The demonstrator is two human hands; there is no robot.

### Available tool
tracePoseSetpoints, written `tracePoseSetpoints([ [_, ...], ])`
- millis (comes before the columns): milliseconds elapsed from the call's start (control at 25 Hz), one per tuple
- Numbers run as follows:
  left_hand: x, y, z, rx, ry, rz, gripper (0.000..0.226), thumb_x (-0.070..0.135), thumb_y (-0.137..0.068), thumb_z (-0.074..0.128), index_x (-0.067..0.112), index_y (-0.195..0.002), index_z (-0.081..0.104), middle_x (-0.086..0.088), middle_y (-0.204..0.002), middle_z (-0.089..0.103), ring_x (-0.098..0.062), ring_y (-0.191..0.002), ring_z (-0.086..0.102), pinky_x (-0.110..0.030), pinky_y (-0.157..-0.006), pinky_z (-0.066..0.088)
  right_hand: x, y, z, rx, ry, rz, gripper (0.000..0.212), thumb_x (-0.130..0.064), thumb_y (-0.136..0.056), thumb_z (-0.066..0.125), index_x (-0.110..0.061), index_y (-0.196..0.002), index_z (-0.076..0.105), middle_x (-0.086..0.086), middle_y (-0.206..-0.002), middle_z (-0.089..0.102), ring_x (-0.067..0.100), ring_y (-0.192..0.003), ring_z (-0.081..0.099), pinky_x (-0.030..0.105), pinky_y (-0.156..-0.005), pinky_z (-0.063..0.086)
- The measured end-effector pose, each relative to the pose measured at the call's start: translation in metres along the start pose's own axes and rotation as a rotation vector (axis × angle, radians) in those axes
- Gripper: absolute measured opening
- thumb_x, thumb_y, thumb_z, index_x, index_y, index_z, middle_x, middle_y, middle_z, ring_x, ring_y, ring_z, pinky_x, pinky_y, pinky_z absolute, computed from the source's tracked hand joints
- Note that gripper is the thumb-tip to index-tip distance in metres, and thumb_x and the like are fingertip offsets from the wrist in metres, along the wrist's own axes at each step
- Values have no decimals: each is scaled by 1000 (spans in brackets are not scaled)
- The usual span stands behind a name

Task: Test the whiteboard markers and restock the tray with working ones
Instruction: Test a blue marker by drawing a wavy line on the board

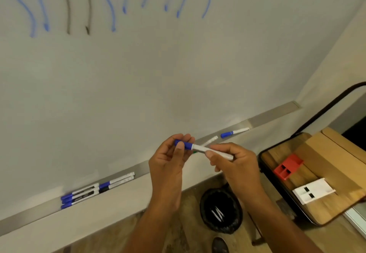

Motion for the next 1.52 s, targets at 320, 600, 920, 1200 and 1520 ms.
tracePoseSetpoints([
  [320, -146, -23, -14, -71, -525, -147, 22, 13, -105, 64, 25, -121, 75, 5, -114, 81, -12, -108, 77, -37, -100, 61, 143, 2, -5, -349, 518, 227, 15, -26, -96, 65, -22, -108, 74, -9, -90, 73, 6, -79, 67, 19, -78, 56],
  [600, -307, -22, -48, -325, -988, -309, 44, 25, -108, 61, 14, -150, 58, -3, -142, 67, -14, -122, 66, -29, -100, 53, 310, 34, -11, -368, 610, 514, 7, -22, -89, 70, -30, -89, 69, -16, -73, 64, -1, -65, 60, 6, -52, 41],
  [920, -469, 4, -98, -490, -1138, -734, 55, 29, -110, 53, 3, -156, 38, -13, -152, 48, -33, -142, 46, -37, -106, 38, 499, 66, -33, -273, 774, 870, 22, -27, -88, 73, -10, -102, 73, 8, -96, 75, 22, -87, 70, 20, -54, 37],
  [1200, -505, 3, -122, -520, -1223, -680, 43, 30, -109, 50, 18, -150, 45, -12, -150, 52, -32, -134, 55, -41, -102, 48, 559, 33, -37, -166, 820, 937, 33, -21, -95, 63, -7, -125, 59, 15, -118, 68, 33, -106, 67, 26, -58, 41],
  [1520, -489, 4, -118, -599, -1392, -627, 63, 34, -111, 47, 8, -164, 24, -14, -173, 24, -34, -163, 12, -48, -128, 18, 554, 34, -39, -211, 832, 896, 38, -16, -96, 58, -9, -133, 55, 14, -124, 66, 32, -107, 65, 28, -64, 41],
])
Point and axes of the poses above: each hand's wrist, its own y-axis away from the middle knuckle, its own z-axis out of the palm, x = y × z, the point moved 7 cm from there along -y, towards the middle knuckle
